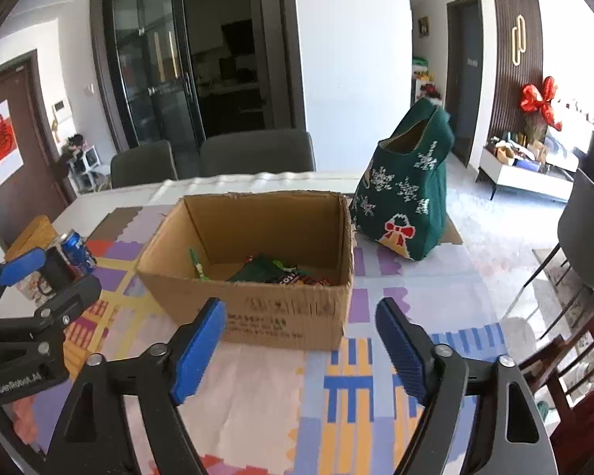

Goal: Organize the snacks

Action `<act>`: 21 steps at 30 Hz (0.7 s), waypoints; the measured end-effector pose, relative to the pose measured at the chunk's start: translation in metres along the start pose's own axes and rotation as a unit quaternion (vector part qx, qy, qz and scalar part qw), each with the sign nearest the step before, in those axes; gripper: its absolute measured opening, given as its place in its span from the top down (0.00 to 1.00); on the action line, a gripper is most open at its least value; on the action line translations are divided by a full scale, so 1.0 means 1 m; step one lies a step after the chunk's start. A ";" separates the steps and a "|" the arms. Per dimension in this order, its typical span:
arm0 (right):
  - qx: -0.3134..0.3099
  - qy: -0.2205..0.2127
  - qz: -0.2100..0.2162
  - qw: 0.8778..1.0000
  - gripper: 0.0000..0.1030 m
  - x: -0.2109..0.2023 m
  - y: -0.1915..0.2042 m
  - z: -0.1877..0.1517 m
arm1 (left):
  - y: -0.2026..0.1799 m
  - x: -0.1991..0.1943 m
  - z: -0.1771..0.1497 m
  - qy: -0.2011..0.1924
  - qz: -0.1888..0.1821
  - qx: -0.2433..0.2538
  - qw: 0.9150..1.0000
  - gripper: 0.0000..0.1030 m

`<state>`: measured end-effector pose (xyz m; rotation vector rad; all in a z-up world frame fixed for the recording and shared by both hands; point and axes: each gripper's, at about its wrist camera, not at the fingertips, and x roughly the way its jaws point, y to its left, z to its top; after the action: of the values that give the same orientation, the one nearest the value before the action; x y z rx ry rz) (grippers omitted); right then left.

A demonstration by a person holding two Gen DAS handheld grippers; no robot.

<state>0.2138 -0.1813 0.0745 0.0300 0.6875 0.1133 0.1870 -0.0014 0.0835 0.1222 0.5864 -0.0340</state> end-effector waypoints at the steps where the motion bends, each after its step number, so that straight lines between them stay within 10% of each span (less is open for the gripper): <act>1: -0.001 -0.005 0.000 1.000 0.19 -0.006 0.001 -0.003 | -0.001 -0.005 -0.003 -0.005 0.003 0.001 1.000 0.00; 21: -0.048 -0.093 -0.021 0.994 0.13 -0.104 0.015 -0.070 | -0.003 -0.097 -0.053 -0.060 0.008 0.000 0.998 0.00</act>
<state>0.0884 -0.1790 0.0872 -0.0653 0.4956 0.1022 0.0775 0.0019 0.0932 0.1239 0.4664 -0.0258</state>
